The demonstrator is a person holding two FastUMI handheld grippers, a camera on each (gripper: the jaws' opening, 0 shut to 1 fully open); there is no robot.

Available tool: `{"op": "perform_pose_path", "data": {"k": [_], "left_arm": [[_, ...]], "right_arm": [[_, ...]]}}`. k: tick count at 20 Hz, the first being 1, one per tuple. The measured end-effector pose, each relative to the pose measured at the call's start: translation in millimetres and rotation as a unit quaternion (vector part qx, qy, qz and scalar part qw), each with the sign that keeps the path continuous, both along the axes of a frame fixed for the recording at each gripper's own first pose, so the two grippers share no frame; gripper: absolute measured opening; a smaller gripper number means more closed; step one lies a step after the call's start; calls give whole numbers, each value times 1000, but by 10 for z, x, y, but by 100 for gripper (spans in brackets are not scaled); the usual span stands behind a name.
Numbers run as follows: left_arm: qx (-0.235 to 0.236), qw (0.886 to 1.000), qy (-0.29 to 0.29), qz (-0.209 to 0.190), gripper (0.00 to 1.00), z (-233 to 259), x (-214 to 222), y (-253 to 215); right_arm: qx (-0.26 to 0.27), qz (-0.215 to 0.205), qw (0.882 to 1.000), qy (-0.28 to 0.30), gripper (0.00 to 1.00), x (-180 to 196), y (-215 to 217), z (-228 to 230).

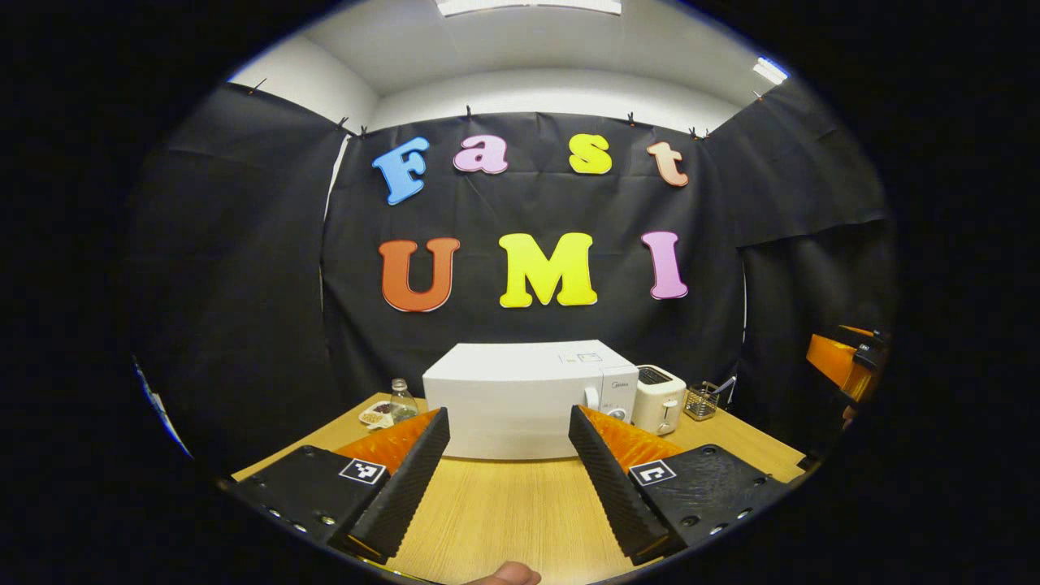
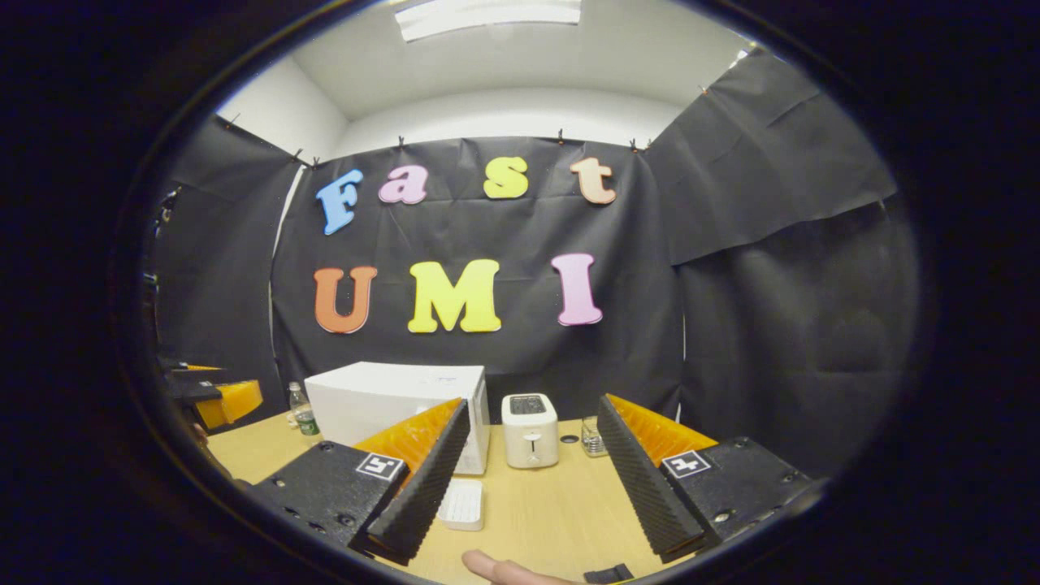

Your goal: Open the microwave oven with the left hand, put the food in, and close the microwave oven.

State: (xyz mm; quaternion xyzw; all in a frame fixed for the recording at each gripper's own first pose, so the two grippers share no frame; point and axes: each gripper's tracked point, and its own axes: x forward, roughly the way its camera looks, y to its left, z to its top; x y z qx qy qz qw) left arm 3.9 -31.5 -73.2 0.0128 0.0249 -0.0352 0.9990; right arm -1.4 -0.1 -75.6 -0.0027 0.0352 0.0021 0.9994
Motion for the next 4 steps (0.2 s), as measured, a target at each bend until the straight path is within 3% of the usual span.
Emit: {"op": "perform_pose_path", "data": {"k": [4], "left_arm": [[-10,1000,-18,5,93,229,-266,101]], "right_arm": [[4,4,1000,-12,100,-218,83,249]]}}
